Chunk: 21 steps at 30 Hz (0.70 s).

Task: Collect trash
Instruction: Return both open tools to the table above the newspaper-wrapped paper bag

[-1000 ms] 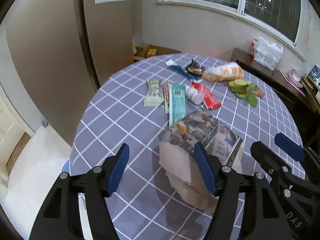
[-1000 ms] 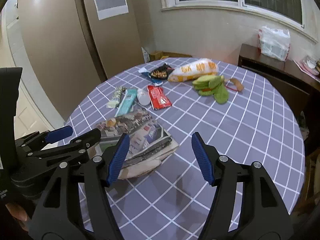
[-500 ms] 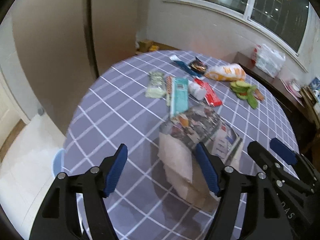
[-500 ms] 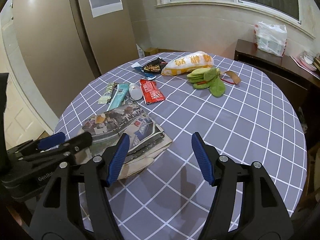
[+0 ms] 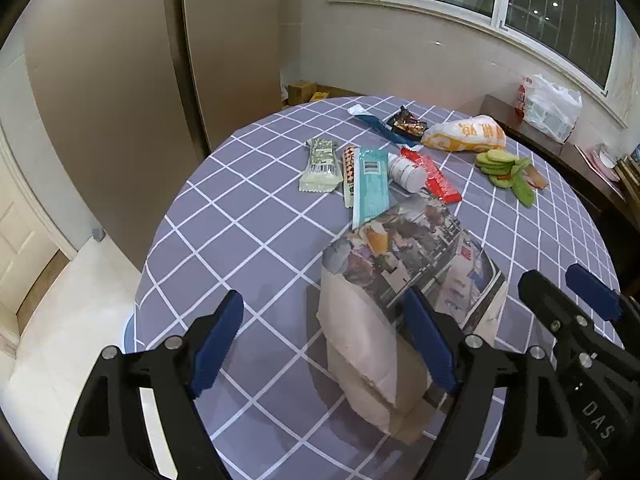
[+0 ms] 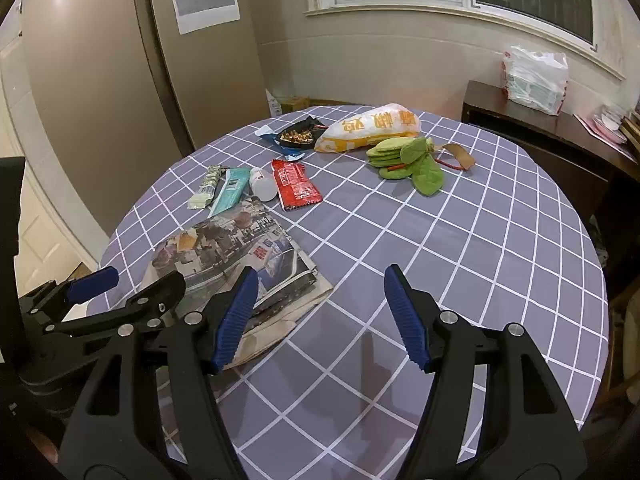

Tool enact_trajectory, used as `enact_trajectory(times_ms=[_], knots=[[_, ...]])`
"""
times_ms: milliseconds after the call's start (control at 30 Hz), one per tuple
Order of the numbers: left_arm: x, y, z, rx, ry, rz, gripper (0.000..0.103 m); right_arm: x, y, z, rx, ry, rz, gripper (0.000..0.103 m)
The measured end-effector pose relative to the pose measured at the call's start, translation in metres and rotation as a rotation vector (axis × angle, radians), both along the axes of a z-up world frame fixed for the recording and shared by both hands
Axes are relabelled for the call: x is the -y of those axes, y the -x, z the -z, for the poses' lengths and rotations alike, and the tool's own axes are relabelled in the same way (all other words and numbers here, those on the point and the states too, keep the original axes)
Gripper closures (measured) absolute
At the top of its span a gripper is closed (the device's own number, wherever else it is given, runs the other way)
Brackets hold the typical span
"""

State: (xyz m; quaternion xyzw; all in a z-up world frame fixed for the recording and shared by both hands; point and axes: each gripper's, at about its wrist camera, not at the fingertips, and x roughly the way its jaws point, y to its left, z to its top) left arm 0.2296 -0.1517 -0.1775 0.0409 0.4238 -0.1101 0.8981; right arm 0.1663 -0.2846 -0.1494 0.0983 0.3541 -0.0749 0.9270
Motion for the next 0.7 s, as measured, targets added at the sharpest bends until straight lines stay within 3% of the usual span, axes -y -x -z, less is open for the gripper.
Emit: enact_trajectory(times_ms=[167, 300, 567, 700], knots=[[-0.003, -0.005, 0.002, -0.030, 0.023, -0.008, 0.020, 0.000, -0.001, 0.003, -0.006, -0.004, 0.002, 0.038], [-0.007, 0.003, -0.009, 0.054, -0.031, -0.046, 0.020, 0.001, -0.001, 0.005, -0.008, -0.002, 0.003, 0.037], [-0.019, -0.011, 0.006, -0.087, 0.124, -0.030, 0.019, -0.005, -0.005, 0.005, -0.006, -0.008, -0.007, 0.037], [-0.019, -0.012, 0.010, -0.102, 0.167, -0.010, 0.019, -0.002, -0.006, 0.005, -0.007, -0.029, -0.002, 0.037]])
